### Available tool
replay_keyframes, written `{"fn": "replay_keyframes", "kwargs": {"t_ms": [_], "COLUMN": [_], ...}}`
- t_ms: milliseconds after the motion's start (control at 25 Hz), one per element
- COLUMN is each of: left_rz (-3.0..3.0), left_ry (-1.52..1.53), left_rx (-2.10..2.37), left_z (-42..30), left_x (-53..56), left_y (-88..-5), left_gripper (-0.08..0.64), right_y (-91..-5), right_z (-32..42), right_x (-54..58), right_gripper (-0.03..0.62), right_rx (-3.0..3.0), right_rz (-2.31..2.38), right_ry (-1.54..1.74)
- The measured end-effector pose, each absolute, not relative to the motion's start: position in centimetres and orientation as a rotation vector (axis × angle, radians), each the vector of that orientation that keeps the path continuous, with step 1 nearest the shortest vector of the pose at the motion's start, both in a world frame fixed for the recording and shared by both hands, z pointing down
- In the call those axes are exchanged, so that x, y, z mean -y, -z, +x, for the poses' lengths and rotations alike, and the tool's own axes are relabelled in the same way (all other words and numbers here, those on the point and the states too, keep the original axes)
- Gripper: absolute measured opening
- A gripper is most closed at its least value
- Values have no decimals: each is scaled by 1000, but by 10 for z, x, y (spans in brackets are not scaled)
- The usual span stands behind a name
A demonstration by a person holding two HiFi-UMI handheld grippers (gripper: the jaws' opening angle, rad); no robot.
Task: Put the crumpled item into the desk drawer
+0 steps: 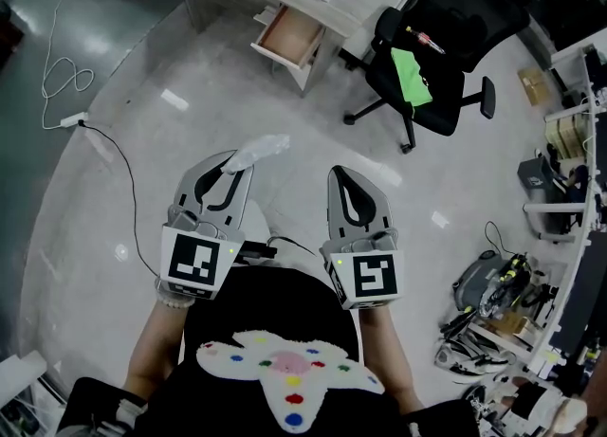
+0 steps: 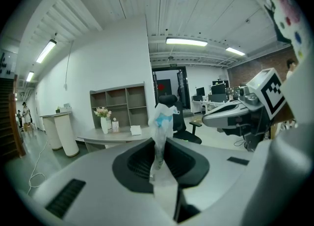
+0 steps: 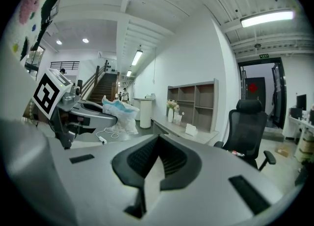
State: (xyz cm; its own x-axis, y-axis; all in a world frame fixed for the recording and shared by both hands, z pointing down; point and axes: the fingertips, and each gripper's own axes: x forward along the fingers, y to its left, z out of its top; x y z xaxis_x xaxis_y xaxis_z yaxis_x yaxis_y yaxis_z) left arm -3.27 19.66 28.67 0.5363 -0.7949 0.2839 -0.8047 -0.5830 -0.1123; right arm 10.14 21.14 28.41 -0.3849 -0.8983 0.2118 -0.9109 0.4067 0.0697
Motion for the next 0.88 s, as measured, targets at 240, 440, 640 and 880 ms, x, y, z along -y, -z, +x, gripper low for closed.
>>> {"fn": "replay_keyframes", "kwargs": {"t_ms": [240,440,640,880], "left_rz": [2719,2728,2762,2775], "left_ry": [-481,-479,-450,-447], "left_rx": [1422,1408,1387,1345], "left_z": [-33,-34,-32,-32], "left_x": [-192,-175,-145,-100], "left_y": [-288,-290,-291,-292], "left_gripper": [64,64,64,64], "right_y": [-286,-288,-294,-292], "right_z": [101,99,99,98], "right_x": [-207,-192,-166,-126], "right_gripper": [5,5,5,5], "right_rx": [2449,2437,2413,2386], "right_rz": [1594,1599,1613,1646], "right_ry": [-91,-99,-105,-117]}}
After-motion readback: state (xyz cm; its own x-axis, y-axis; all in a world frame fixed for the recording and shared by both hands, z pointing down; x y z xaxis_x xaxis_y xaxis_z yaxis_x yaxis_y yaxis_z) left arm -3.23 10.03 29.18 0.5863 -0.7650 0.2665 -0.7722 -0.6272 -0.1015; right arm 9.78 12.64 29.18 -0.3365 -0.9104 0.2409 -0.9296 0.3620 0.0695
